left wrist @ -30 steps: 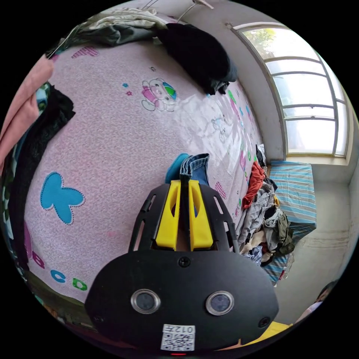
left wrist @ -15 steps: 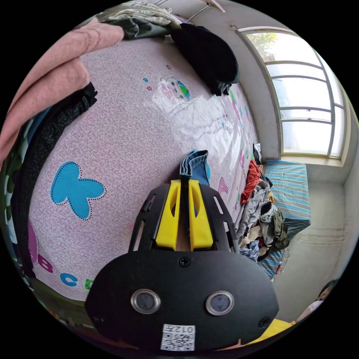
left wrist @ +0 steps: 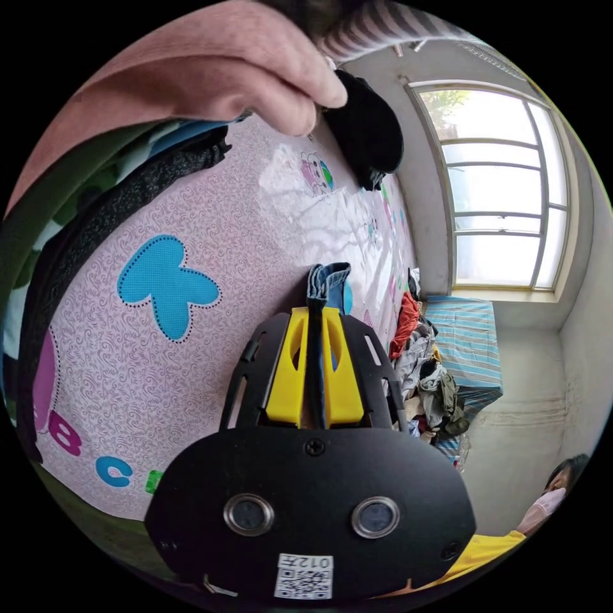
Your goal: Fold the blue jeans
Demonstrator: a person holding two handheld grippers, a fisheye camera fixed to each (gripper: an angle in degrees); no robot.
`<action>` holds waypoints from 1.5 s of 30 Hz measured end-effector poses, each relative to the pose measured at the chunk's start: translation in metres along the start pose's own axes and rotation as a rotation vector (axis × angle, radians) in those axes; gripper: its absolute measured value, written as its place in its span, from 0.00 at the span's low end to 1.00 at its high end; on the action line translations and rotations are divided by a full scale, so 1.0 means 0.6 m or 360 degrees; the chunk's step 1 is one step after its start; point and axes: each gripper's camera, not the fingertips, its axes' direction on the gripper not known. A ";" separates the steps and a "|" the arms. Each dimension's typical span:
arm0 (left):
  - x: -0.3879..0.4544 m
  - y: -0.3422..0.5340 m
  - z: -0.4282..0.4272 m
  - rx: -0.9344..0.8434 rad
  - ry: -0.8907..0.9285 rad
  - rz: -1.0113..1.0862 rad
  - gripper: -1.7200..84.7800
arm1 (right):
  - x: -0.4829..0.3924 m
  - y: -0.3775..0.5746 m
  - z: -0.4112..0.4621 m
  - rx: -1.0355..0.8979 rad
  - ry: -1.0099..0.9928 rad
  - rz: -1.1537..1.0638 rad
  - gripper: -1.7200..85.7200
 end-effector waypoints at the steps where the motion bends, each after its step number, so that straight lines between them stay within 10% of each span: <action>1: -0.007 0.004 -0.004 0.0003 0.0007 0.0001 0.05 | 0.019 0.013 -0.024 0.0041 -0.0063 0.0043 0.04; 11: -0.053 0.040 -0.037 0.0060 0.0043 -0.0006 0.04 | 0.410 0.032 -0.056 0.0616 -0.0759 0.1346 0.03; 22: -0.112 0.063 -0.059 0.0066 0.0043 -0.0025 0.04 | 0.534 0.046 0.010 0.0440 -0.1219 0.1792 0.02; 45: -0.150 0.127 -0.110 0.0106 0.0792 0.0369 0.04 | 0.426 -0.209 -0.205 0.0413 -0.1423 0.1160 0.03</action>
